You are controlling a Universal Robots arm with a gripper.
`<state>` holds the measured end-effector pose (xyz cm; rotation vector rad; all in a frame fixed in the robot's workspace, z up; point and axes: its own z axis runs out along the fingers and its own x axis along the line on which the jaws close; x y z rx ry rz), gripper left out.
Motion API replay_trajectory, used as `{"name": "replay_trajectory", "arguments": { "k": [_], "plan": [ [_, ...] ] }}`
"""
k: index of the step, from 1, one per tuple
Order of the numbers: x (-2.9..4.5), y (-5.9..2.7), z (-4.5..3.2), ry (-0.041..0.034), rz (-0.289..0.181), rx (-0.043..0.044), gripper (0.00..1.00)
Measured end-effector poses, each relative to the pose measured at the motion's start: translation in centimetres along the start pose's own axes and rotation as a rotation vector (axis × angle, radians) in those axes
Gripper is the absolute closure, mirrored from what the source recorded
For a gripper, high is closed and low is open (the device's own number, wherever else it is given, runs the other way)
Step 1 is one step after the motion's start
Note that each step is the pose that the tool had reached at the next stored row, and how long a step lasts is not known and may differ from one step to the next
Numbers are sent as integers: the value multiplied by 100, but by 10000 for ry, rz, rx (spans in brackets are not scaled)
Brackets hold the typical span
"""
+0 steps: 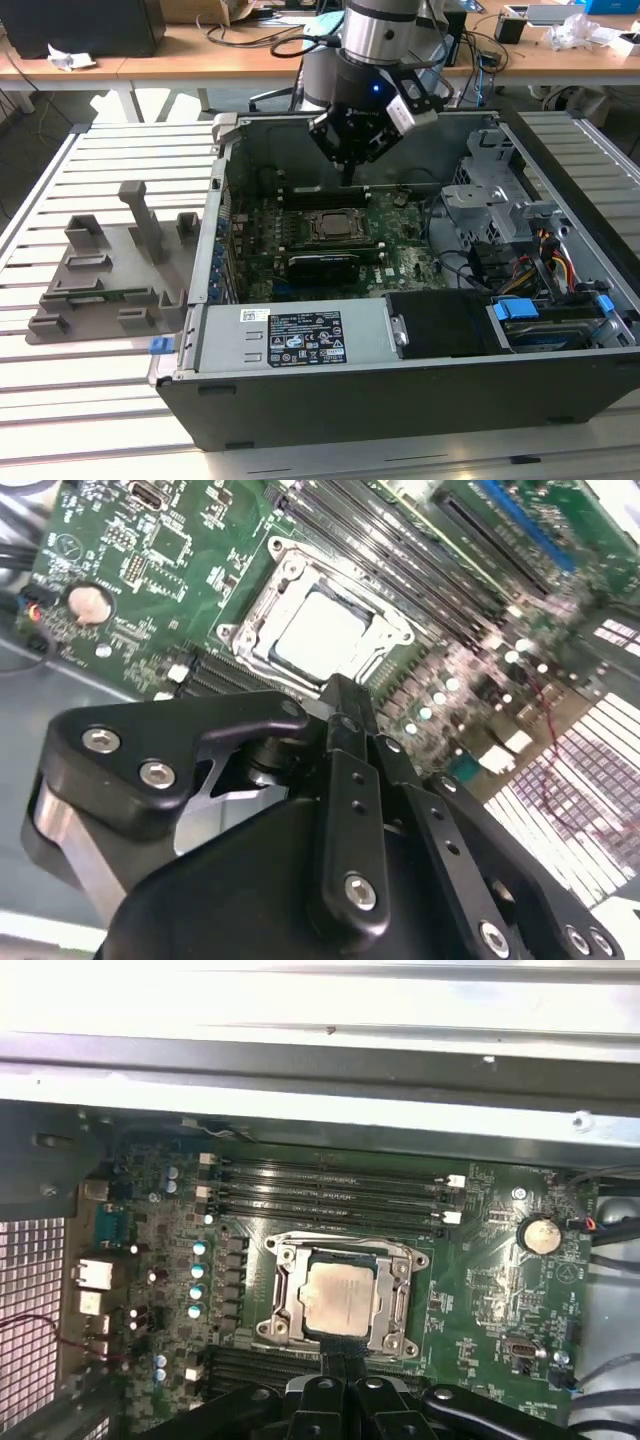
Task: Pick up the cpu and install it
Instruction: 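Install the second cpu locking lever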
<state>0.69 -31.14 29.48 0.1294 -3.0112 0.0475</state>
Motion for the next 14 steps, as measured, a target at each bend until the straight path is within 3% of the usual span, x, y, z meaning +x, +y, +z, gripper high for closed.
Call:
{"name": "replay_trajectory", "arguments": {
  "k": [5,14],
  "plan": [
    [26,-5,-197,1,0,1,89],
    [27,-5,-206,-1,-1,-10,89]
  ]
}}
